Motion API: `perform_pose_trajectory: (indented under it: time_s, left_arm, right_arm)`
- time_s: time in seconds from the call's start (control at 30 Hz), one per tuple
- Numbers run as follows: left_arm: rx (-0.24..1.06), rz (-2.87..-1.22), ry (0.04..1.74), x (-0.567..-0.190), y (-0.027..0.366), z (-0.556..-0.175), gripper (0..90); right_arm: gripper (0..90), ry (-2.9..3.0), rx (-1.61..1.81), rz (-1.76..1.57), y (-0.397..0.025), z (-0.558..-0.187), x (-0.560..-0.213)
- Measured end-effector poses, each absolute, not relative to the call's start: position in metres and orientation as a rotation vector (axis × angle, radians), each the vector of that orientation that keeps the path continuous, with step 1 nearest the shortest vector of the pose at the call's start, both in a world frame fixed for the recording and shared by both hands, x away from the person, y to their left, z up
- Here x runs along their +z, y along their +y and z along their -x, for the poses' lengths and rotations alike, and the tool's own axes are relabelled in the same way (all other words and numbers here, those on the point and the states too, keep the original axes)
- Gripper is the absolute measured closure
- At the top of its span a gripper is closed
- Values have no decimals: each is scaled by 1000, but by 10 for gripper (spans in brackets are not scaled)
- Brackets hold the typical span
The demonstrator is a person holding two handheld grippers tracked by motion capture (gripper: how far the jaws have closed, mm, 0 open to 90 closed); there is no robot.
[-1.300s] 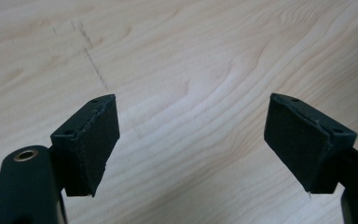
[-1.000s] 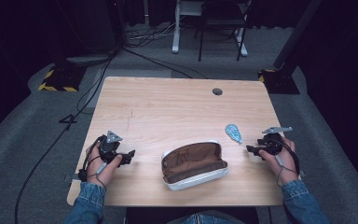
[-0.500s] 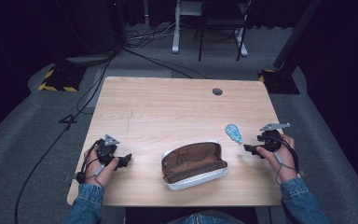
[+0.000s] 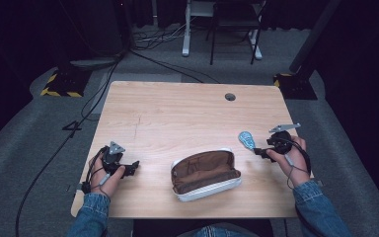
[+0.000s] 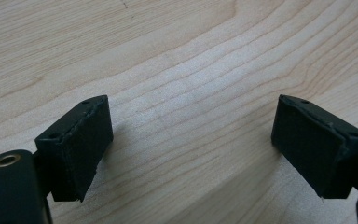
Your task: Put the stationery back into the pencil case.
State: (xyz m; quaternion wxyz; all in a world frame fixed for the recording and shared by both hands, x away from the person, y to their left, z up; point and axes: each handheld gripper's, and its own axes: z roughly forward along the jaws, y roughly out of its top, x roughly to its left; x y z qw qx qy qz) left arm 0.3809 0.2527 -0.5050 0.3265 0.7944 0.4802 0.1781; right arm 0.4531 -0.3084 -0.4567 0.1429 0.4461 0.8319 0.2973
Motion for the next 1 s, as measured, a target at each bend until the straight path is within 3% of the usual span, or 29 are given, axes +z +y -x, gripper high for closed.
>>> perform_pose_trajectory:
  time_s: [1.0]
  left_arm:
    - [462, -2093, 1255, -505, 251, -385, 86]
  right_arm:
    - [210, 2442, 696, -1348, -272, -508, -467]
